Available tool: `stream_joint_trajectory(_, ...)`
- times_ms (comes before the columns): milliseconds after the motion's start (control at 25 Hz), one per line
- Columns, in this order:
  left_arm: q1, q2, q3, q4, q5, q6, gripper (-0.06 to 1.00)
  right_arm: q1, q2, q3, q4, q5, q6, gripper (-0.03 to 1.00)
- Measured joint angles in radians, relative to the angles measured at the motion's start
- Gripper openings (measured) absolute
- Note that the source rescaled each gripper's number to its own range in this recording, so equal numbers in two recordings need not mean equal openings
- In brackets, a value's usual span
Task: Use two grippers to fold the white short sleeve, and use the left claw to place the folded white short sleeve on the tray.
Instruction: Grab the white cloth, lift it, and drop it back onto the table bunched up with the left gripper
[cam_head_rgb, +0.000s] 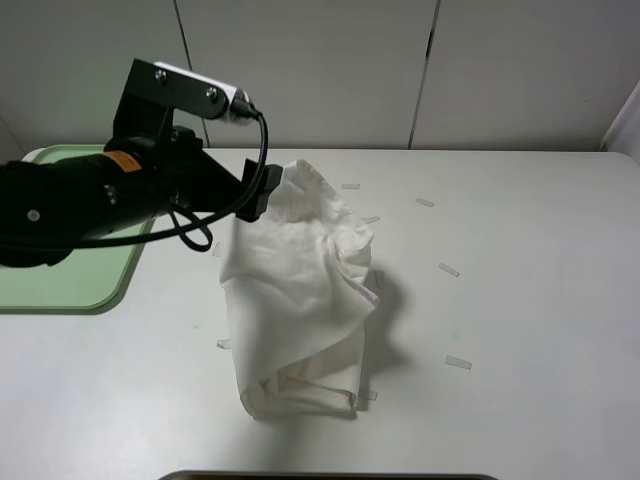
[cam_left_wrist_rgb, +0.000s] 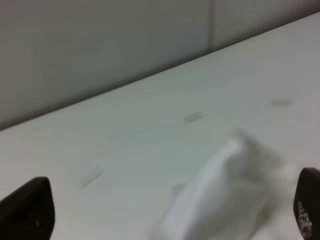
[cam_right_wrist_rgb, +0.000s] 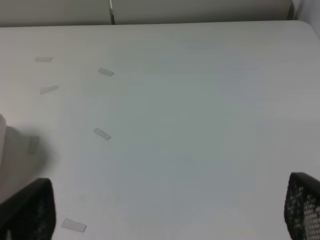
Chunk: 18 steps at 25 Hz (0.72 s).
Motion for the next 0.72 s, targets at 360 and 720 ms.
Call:
stream_joint_trajectory(360, 0.007, 0.079, 0.122, 0.178, -0.190, -0.090, 0.96, 0.000, 0.000, 0.000, 0.000, 0.000, 0.000, 1.00)
stream_joint_trajectory(720, 0.007, 0.346, 0.011, 0.347, -0.237, -0.313, 0.94, 0.000, 0.000, 0.000, 0.001, 0.000, 0.000, 1.00)
